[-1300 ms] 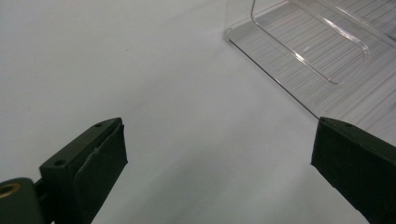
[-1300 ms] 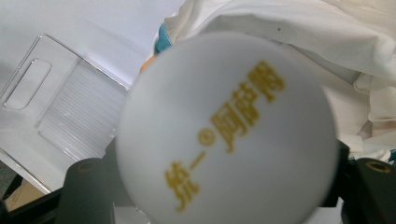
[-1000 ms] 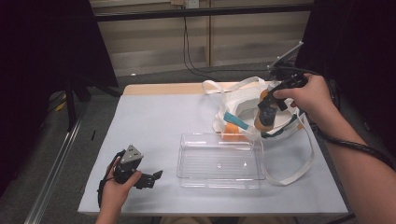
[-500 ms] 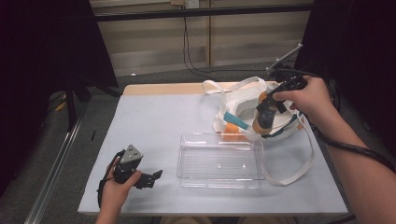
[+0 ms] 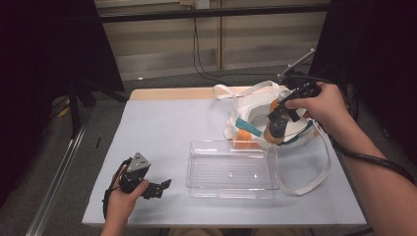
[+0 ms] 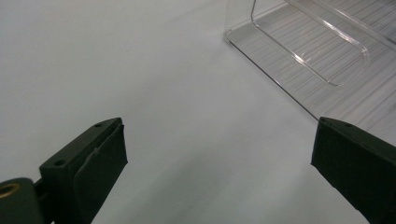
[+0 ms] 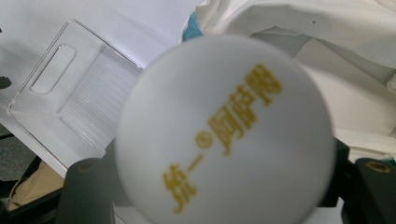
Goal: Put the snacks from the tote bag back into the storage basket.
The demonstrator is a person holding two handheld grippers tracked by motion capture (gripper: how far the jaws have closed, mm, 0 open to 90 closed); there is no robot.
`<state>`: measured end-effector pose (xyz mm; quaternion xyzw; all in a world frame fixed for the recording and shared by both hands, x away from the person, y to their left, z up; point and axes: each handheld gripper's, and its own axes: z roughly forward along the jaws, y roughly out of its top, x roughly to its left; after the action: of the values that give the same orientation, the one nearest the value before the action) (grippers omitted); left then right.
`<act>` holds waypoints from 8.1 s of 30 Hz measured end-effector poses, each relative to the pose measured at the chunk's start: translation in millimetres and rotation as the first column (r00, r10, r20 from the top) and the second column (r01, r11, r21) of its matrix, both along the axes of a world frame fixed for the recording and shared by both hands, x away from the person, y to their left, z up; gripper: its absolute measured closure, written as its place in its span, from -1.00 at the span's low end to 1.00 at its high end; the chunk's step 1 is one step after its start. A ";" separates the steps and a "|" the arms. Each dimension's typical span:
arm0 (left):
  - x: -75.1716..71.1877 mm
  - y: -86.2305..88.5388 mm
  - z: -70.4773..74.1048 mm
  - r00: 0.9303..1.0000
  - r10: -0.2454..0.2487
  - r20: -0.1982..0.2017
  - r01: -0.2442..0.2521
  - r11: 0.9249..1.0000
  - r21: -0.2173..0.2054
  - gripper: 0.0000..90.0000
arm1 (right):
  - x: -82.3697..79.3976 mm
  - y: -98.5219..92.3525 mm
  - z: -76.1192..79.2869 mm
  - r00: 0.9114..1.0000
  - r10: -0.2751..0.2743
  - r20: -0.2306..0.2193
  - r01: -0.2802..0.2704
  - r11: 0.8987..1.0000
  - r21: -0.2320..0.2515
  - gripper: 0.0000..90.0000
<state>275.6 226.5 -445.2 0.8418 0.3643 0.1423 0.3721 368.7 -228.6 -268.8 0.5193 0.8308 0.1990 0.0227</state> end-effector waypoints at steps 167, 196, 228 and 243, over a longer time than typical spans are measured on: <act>0.6 1.5 0.9 1.000 -0.013 0.003 0.013 1.000 0.020 -0.93 | -16.9 25.7 -59.7 0.992 0.100 -0.071 -0.100 0.995 0.006 -0.32; -0.1 0.4 -0.2 1.000 -0.005 -0.004 0.005 1.000 0.005 -0.93 | -17.3 25.0 -73.0 0.992 0.099 -0.081 -0.099 0.995 0.004 -0.32; 0.3 2.0 0.8 1.000 -0.013 0.002 0.013 1.000 0.017 -0.93 | -18.1 27.5 -84.0 0.991 0.090 -0.095 -0.091 0.996 -0.013 -0.32; 0.1 1.7 0.2 1.000 -0.009 -0.007 0.010 1.000 0.012 -0.93 | -17.5 28.0 -91.3 0.991 0.089 -0.100 -0.091 0.996 -0.019 -0.33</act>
<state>275.7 228.2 -445.0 0.8462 0.3606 0.1400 0.3665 351.2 -200.6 -360.1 0.4903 0.8557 0.1639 -0.0212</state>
